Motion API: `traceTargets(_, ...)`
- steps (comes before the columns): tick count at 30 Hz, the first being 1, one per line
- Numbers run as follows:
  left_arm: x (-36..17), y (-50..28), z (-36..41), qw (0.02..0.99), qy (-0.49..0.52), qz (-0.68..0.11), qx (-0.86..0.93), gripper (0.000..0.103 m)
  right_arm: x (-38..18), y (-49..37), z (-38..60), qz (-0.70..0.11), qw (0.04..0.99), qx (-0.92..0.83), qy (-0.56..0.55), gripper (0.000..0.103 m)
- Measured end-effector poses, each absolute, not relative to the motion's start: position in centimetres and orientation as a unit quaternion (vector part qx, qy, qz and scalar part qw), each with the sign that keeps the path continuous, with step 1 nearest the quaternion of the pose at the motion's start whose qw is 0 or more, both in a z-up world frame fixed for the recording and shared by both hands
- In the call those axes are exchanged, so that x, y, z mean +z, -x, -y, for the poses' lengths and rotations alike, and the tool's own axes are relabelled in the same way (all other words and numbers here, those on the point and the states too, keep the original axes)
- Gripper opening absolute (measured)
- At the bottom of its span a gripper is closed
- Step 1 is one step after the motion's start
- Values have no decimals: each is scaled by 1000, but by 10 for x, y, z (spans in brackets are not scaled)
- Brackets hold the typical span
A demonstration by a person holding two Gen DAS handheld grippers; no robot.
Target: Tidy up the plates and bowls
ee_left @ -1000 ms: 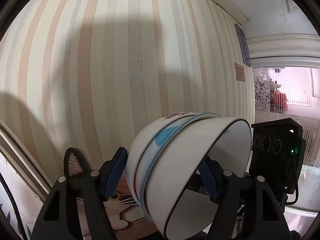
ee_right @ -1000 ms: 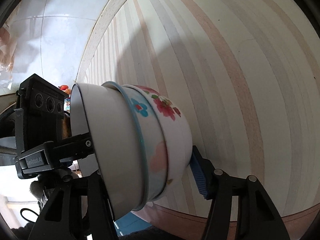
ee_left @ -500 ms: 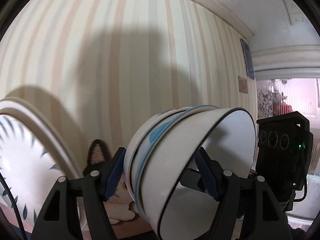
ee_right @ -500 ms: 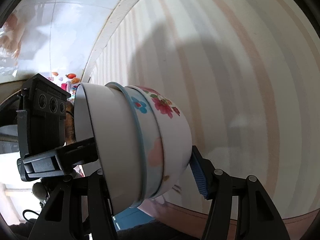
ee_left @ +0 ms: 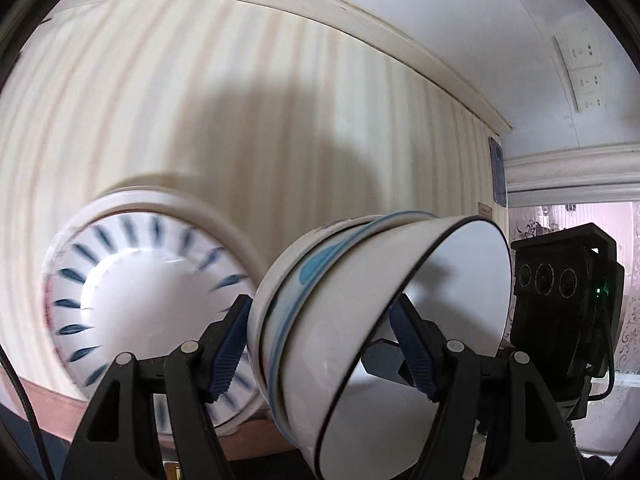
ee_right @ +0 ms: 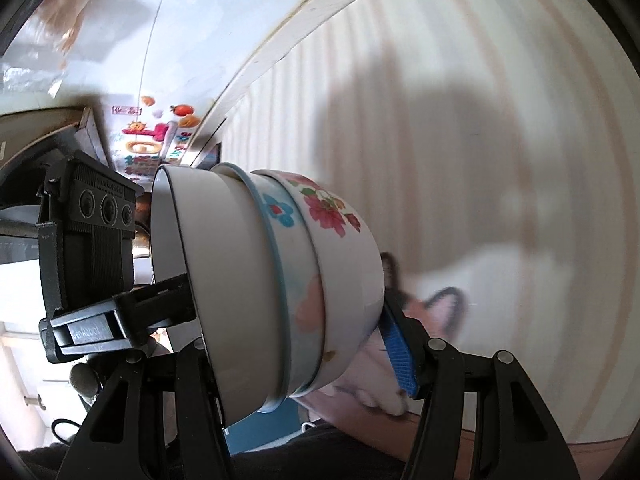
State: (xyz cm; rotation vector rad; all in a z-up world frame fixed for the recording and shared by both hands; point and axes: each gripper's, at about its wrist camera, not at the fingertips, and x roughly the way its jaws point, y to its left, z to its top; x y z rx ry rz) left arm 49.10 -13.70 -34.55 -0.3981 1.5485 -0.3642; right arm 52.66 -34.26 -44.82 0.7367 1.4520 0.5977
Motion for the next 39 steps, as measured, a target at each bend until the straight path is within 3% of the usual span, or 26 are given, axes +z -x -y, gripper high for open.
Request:
traceTargets(14,-362,-475,49,684,196,-692,-122,67,-462,-520,237,-651,624,295,-315,61)
traceTargets(39,-395,-469,18,665,206,-703,-142,67,-485,-524,193,-671,631,259,-292,61)
